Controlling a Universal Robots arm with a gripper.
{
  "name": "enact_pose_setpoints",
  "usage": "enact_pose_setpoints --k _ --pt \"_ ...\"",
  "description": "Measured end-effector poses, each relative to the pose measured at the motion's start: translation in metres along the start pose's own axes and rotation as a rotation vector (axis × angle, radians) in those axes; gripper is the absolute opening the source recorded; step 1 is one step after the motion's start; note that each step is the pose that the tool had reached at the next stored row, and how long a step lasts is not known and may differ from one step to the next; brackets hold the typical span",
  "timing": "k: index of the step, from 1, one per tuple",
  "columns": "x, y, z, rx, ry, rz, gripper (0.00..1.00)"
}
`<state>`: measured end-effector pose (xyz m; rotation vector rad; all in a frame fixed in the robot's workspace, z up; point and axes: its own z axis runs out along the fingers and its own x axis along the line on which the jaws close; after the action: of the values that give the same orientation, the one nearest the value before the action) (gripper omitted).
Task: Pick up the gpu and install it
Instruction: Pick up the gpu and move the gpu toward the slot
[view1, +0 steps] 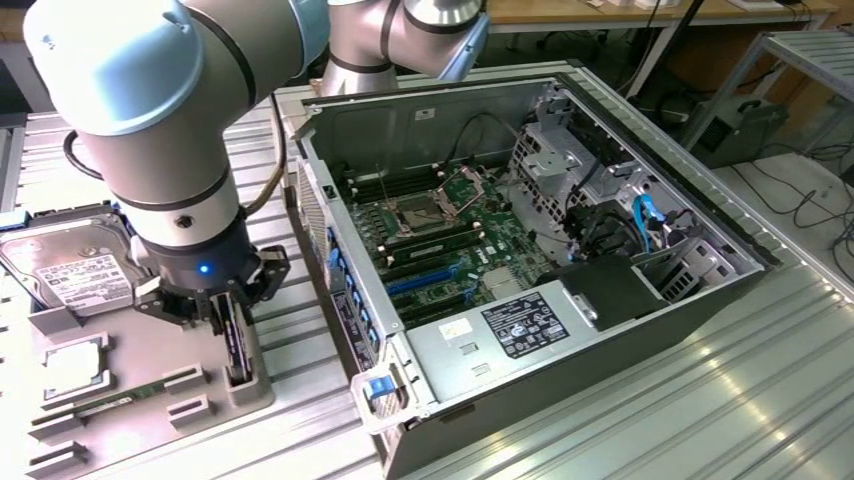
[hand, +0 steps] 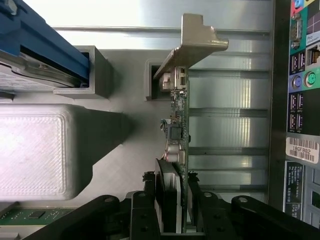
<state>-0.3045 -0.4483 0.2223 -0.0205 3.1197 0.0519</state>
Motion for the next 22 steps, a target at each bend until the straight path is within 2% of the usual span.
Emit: enact_pose_setpoints --k 7,8,22 --pt "0.0001 -0.0001 0.0015 0.0002 0.0001 0.0 0.36" --pt "0.0001 -0.0001 0.0016 0.0003 0.0003 0.0 0.29" --pt "0.0001 -0.0001 0.002 0.0001 0.0001 0.0 0.28"
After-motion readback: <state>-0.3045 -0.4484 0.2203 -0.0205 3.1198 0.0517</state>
